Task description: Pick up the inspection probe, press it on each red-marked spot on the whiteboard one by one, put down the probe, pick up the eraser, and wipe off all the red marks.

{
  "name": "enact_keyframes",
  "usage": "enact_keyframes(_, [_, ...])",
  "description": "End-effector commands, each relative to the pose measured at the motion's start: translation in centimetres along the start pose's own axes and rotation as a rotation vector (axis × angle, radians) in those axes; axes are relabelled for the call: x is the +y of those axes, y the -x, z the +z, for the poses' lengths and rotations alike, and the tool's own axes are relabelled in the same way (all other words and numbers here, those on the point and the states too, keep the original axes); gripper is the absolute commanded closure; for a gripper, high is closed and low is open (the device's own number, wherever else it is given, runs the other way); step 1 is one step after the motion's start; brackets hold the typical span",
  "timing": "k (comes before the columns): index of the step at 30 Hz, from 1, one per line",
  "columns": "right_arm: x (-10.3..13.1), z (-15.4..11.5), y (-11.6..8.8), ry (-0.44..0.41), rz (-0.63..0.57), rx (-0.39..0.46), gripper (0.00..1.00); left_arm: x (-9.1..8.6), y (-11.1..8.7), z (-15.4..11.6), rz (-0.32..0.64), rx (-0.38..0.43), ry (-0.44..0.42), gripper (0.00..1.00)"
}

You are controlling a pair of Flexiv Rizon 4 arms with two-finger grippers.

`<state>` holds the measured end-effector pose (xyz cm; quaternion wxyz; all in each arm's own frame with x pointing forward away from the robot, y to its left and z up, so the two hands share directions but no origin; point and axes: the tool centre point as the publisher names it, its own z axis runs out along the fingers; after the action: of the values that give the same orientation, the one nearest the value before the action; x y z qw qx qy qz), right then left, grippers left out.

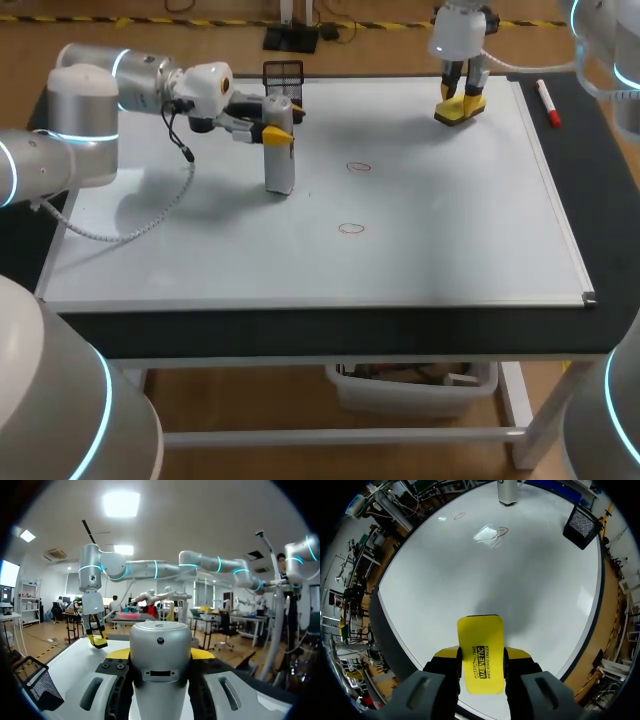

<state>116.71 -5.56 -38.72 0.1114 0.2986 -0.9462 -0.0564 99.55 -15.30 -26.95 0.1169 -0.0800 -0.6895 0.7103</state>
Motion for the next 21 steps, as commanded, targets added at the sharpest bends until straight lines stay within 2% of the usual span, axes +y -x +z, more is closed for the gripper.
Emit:
enact_keyframes(1, [0.21,-0.46,-0.35,-0.007,-0.002,0.0,1.0,0.34,0.23,-0.05,-0.003,0.009,-0.011,1.0])
enact_keyframes(21, [0.21,-0.46,-0.35,-0.007,-0.002,0.0,1.0,1.14,0.32,0.07,0.011,0.016,-0.019,1.0])
